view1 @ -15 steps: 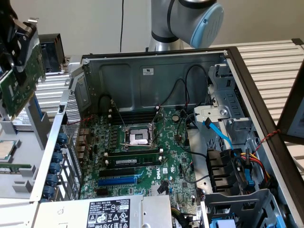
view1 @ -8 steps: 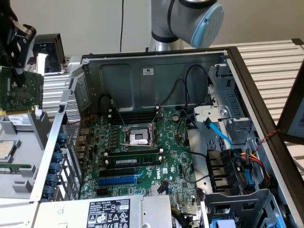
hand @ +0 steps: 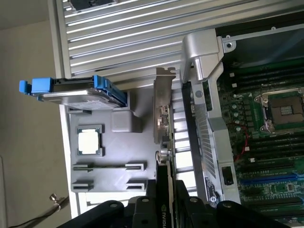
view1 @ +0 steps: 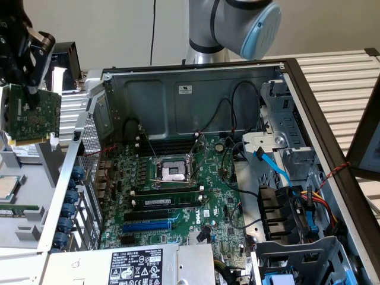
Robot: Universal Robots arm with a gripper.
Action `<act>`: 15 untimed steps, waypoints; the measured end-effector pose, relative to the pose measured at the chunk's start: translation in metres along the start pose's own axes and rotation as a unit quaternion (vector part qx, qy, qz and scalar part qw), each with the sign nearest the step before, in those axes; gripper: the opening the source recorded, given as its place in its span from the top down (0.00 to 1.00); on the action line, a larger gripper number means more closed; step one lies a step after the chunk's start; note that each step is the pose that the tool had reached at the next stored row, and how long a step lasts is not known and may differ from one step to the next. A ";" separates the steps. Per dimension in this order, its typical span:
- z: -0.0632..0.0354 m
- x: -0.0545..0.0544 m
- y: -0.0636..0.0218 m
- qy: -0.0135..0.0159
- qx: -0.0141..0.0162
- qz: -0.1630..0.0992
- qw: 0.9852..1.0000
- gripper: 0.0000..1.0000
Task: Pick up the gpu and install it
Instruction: 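Pick up the gpu and move the gpu toward the slot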
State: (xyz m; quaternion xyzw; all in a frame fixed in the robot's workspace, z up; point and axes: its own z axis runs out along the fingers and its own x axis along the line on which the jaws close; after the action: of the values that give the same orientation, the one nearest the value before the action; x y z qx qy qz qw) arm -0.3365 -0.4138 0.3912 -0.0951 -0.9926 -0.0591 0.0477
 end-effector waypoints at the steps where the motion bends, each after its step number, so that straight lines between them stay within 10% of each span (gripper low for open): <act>1: -0.0006 -0.001 0.0002 0.000 0.000 0.000 1.000 0.73; 5: -0.0055 -0.003 0.0012 0.010 -0.003 0.001 1.000 0.73; 15: -0.0518 -0.022 0.0087 0.013 -0.006 0.000 1.000 0.73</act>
State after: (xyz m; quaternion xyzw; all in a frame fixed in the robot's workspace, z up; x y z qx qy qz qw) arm -0.3089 -0.4159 0.4411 -0.0941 -0.9915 -0.0661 0.0601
